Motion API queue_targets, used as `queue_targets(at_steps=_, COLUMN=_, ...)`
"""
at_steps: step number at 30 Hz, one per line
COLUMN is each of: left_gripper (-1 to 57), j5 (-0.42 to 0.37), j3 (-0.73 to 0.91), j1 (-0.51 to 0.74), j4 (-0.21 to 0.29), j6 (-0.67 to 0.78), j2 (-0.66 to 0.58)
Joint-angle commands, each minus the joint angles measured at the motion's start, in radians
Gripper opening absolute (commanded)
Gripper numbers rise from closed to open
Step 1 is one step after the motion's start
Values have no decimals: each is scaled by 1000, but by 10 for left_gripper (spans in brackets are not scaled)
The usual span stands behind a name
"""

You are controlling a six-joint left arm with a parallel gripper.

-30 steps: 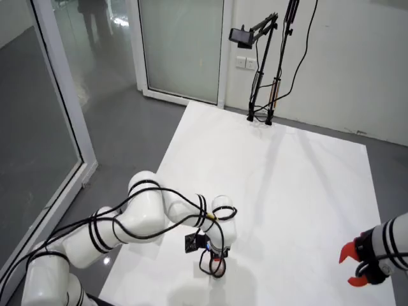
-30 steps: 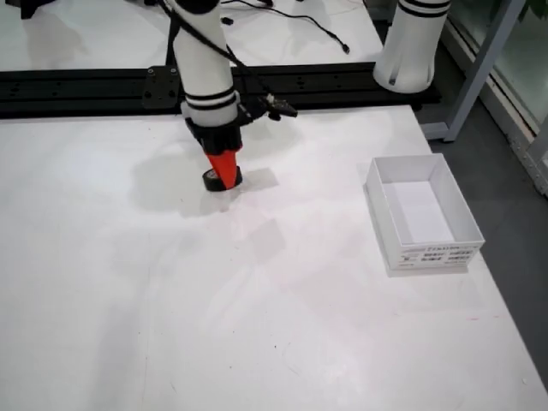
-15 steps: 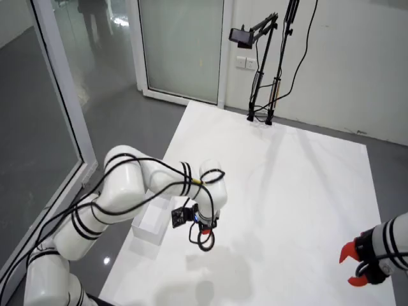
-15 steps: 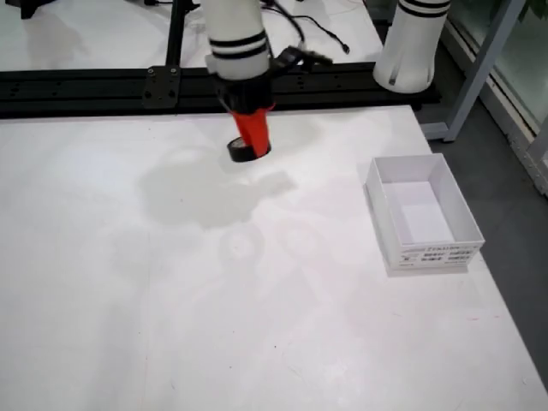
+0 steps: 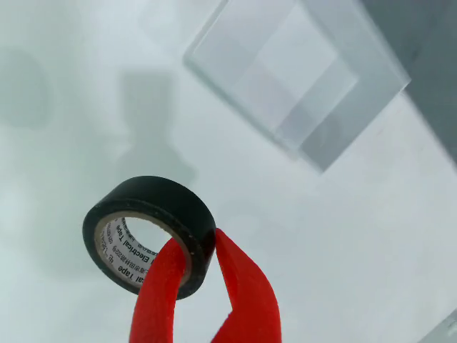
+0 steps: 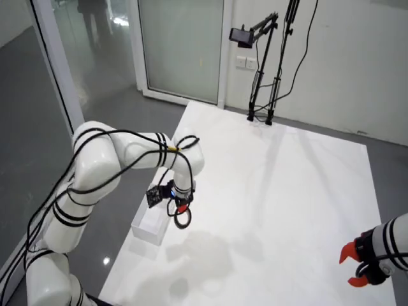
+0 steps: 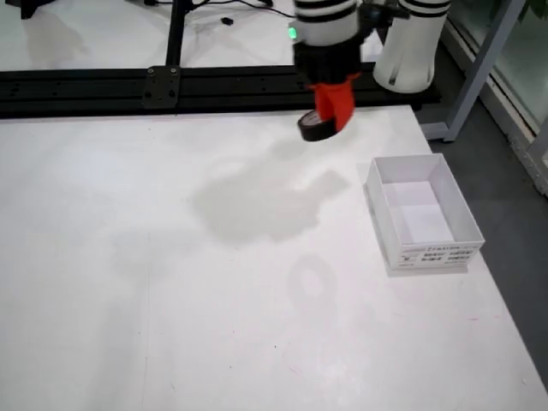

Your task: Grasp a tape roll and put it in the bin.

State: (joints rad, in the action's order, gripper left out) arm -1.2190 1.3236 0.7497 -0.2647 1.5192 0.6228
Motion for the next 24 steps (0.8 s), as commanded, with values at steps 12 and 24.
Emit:
queue_targets(at_steps=12, left_gripper=-9, j5=90, j3=175, j1=-366, j4=-19, j6=-99, j2=-18)
queue_targets(at_steps=24, left_gripper=-9, j5=205, j3=177, j1=-431, j4=-24, j6=-100, j2=97)
